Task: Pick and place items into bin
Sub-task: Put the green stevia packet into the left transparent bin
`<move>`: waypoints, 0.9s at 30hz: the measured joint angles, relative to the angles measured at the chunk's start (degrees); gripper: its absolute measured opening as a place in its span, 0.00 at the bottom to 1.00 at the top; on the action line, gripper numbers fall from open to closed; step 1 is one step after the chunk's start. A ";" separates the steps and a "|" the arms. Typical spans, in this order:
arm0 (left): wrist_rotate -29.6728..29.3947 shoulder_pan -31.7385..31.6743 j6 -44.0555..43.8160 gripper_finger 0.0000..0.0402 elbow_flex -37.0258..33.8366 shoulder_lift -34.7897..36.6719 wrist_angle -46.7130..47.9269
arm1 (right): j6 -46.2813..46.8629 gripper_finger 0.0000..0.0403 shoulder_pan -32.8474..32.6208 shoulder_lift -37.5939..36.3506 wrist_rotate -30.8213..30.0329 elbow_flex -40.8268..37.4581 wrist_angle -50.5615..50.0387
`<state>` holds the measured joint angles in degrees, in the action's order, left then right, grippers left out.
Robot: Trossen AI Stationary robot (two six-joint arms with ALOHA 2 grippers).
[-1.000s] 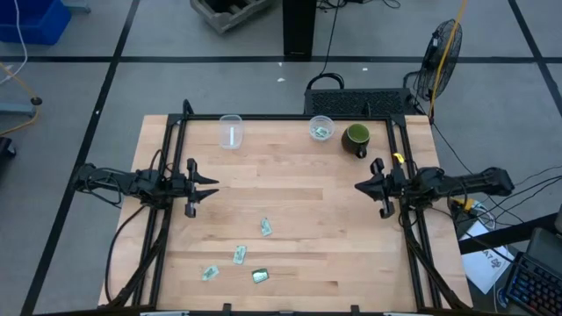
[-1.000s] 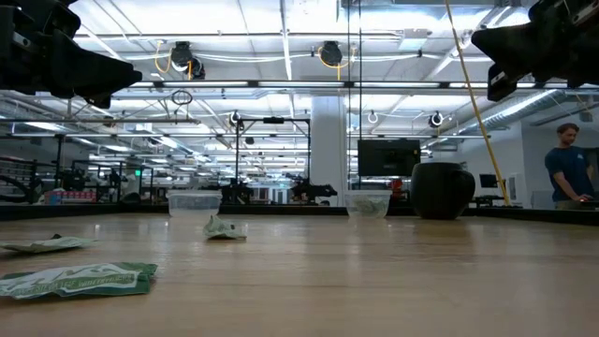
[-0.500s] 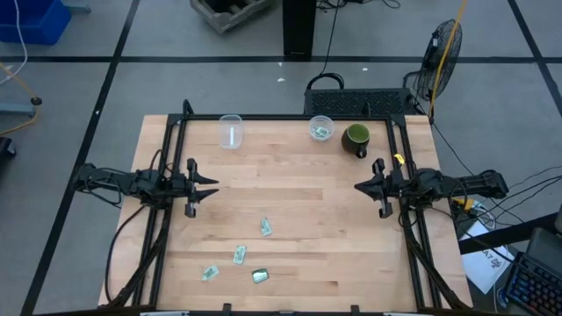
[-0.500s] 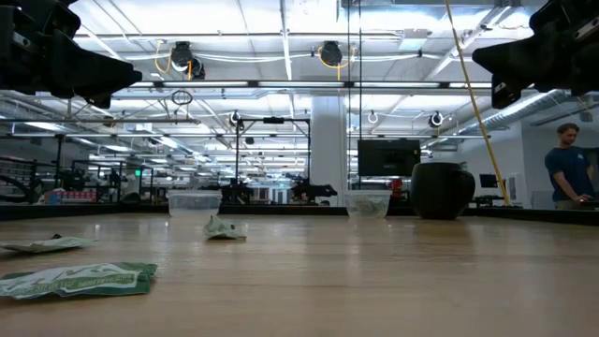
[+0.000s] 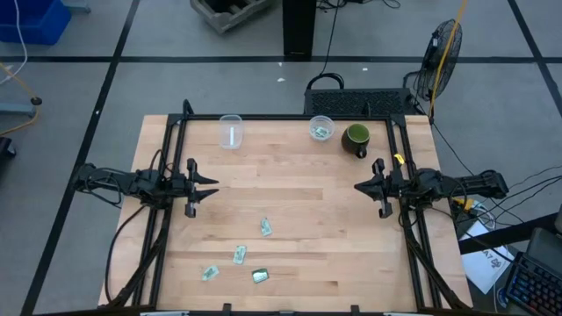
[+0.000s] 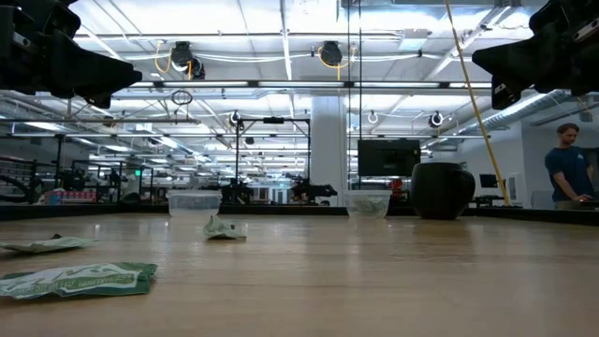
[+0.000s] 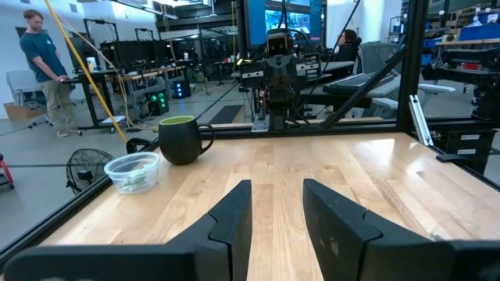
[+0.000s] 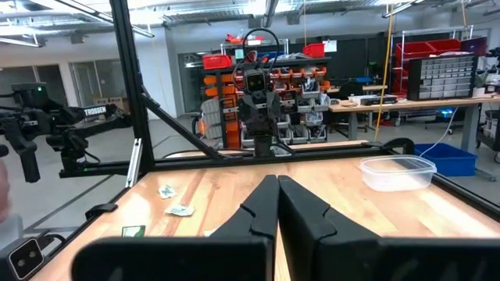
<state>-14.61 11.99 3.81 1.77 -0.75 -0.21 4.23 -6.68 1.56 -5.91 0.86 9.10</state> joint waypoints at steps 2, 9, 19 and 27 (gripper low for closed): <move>0.00 0.00 0.00 0.30 0.00 0.00 0.00 | 0.00 0.01 0.00 0.00 0.00 0.00 -0.02; 0.00 -0.02 0.01 0.30 0.01 0.00 0.00 | 0.00 0.01 0.00 0.00 0.00 0.00 0.00; 0.07 0.00 -1.44 0.30 -0.03 0.01 -3.18 | 0.00 0.01 -0.01 0.00 0.00 0.00 0.00; 2.78 0.00 -10.53 0.30 -0.03 0.00 -16.34 | 0.00 0.01 0.00 0.02 0.00 0.00 0.00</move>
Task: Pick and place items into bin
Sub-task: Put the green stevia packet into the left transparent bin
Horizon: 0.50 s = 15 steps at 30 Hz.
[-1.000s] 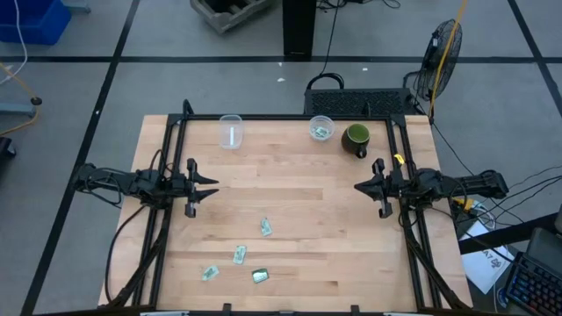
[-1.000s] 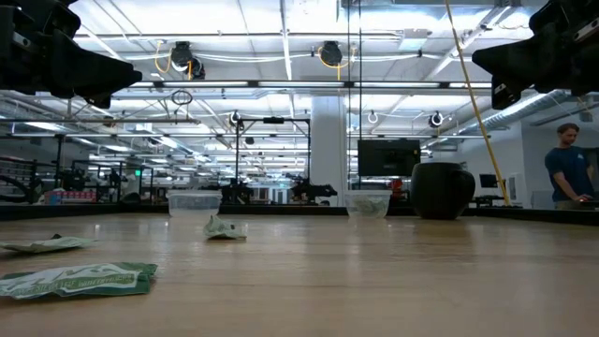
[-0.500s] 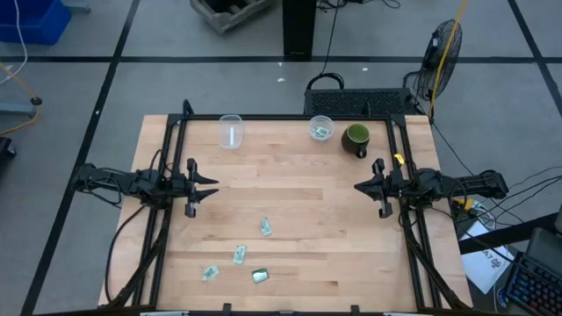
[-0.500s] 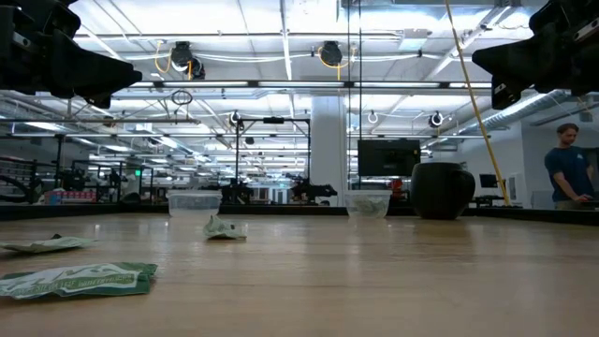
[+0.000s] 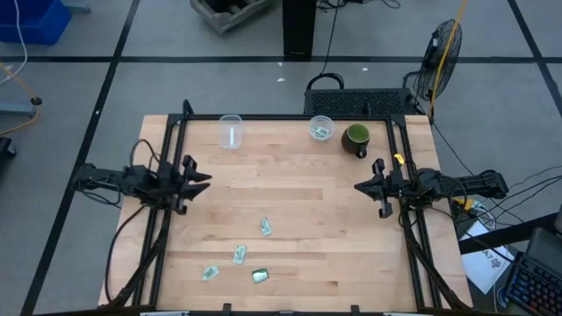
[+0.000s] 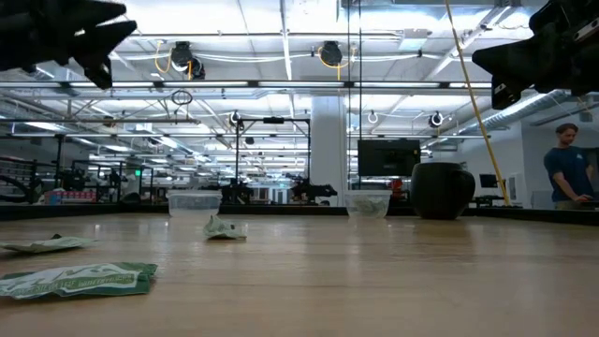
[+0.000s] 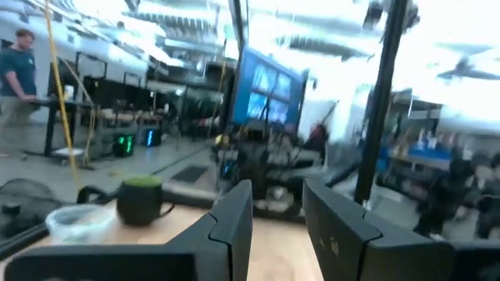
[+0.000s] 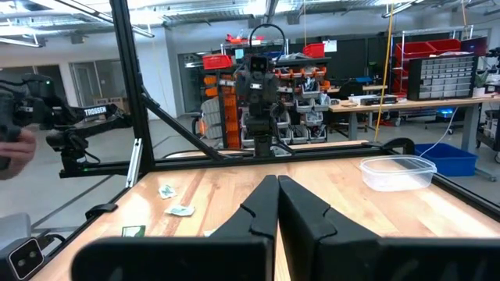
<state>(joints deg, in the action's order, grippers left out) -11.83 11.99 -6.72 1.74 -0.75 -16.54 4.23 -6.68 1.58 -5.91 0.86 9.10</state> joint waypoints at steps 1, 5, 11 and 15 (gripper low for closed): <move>-0.78 0.04 -0.07 0.30 0.00 0.00 -1.48 | 0.02 0.01 0.00 -0.02 0.00 0.00 0.00; -1.98 -0.03 -5.09 0.30 0.00 -0.01 -8.93 | 0.00 0.01 0.00 -0.01 0.01 0.00 0.00; -0.02 -0.45 -7.99 0.30 0.09 -4.13 -16.67 | 0.00 0.01 -0.01 -0.02 0.02 0.00 -0.04; -0.22 -0.46 -7.51 0.30 0.48 -11.97 -16.62 | 0.00 0.01 -0.01 -0.01 0.02 0.00 -0.41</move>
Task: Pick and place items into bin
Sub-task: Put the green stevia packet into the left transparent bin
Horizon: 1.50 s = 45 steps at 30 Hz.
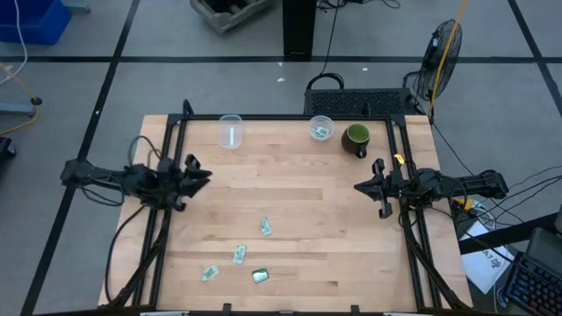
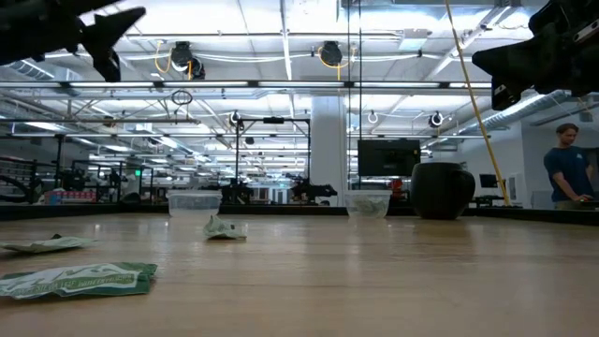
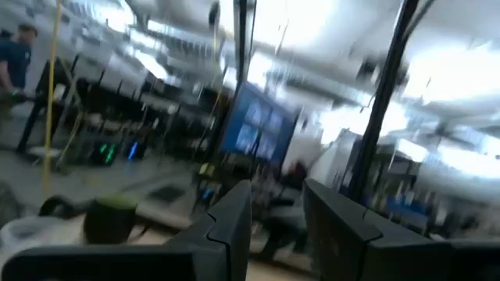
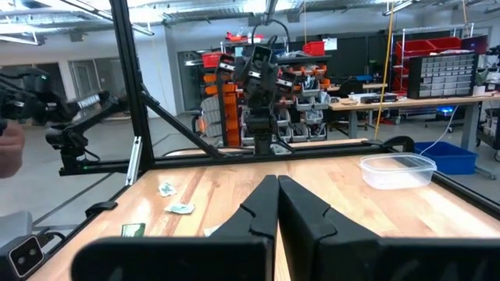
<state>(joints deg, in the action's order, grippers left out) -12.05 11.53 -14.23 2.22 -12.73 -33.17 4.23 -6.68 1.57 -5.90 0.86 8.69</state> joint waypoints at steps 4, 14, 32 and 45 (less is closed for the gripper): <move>1.15 0.00 1.81 0.30 2.31 -10.34 2.67 | 0.00 0.01 0.01 0.01 -0.01 0.00 0.02; 3.14 0.00 0.39 0.30 14.78 -43.23 20.38 | 0.00 0.01 -0.01 0.01 0.00 0.00 0.00; 25.57 -3.69 -23.03 0.44 33.40 -76.41 23.16 | -0.40 0.01 -0.01 0.01 0.00 0.00 0.02; 27.08 -5.18 -23.67 0.62 34.10 -79.94 22.85 | -0.42 0.01 -0.01 0.01 -0.02 0.00 0.00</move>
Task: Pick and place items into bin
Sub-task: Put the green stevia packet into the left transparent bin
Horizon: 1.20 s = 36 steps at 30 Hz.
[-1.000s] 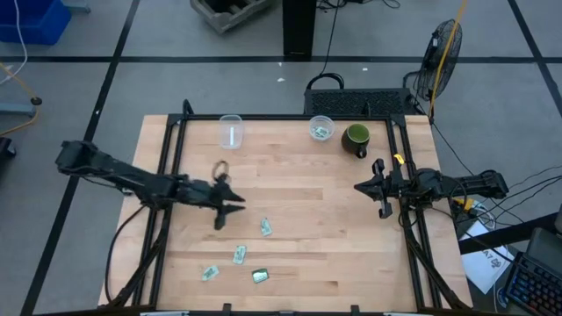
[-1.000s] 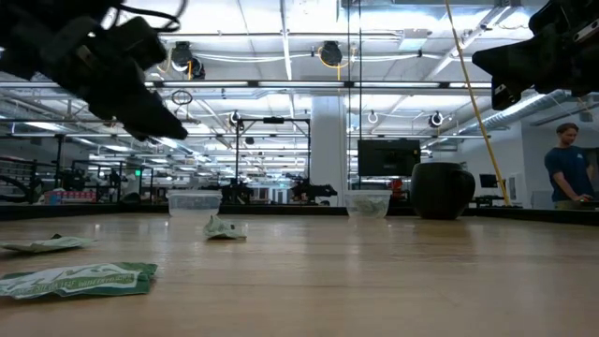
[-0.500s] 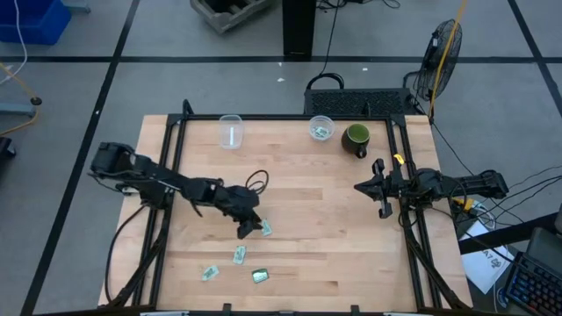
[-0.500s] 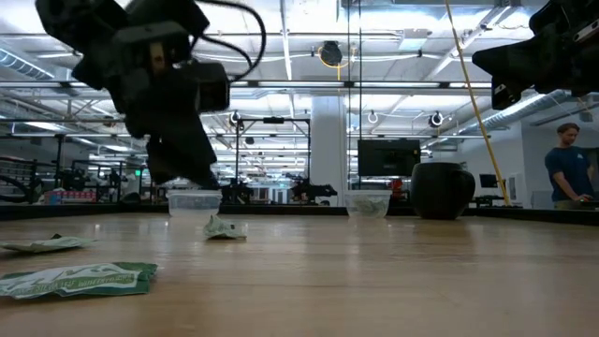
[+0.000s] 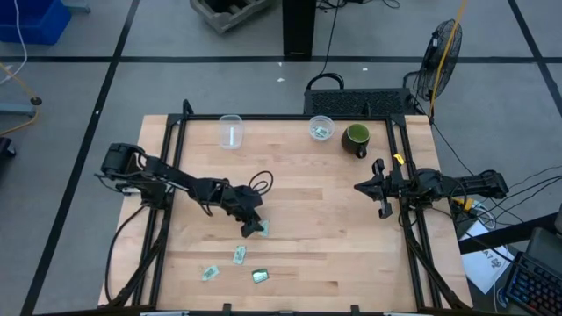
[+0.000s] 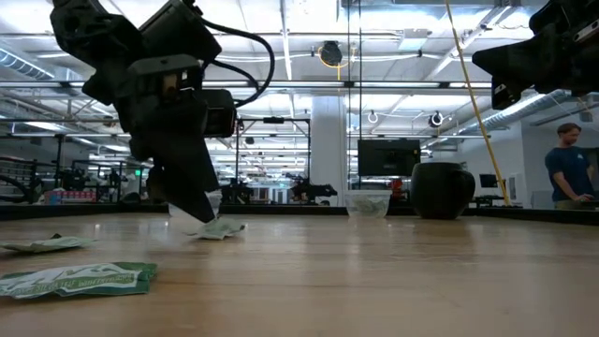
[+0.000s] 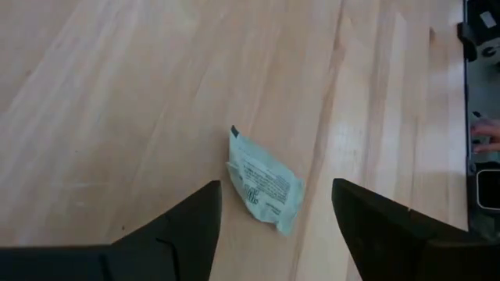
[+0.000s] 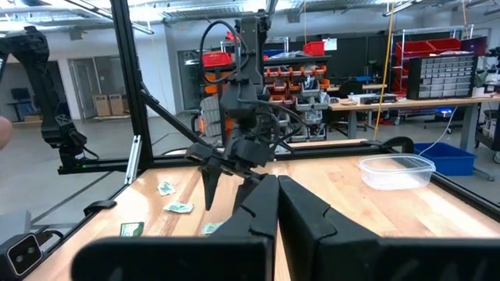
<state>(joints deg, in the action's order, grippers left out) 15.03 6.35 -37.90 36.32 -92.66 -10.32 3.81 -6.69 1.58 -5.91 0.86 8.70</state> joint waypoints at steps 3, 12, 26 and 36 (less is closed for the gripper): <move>-0.06 0.00 2.27 0.62 0.00 0.00 0.20 | 0.00 0.01 0.01 0.00 0.00 0.00 -0.01; -0.96 0.00 3.24 0.62 0.00 -2.97 -1.28 | 0.00 0.01 -0.01 -0.02 0.01 0.00 0.04; 2.16 0.02 1.92 0.60 0.04 -6.14 -6.07 | 0.00 0.01 -0.01 -0.02 0.00 0.00 -0.01; 1.90 -1.51 3.86 0.27 -0.09 -6.27 -6.26 | 0.00 0.01 -0.01 -0.02 0.00 0.00 -0.01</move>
<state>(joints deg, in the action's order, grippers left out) 16.93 4.84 -34.05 36.23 -98.93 -16.58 3.81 -6.70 1.56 -5.91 0.86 8.69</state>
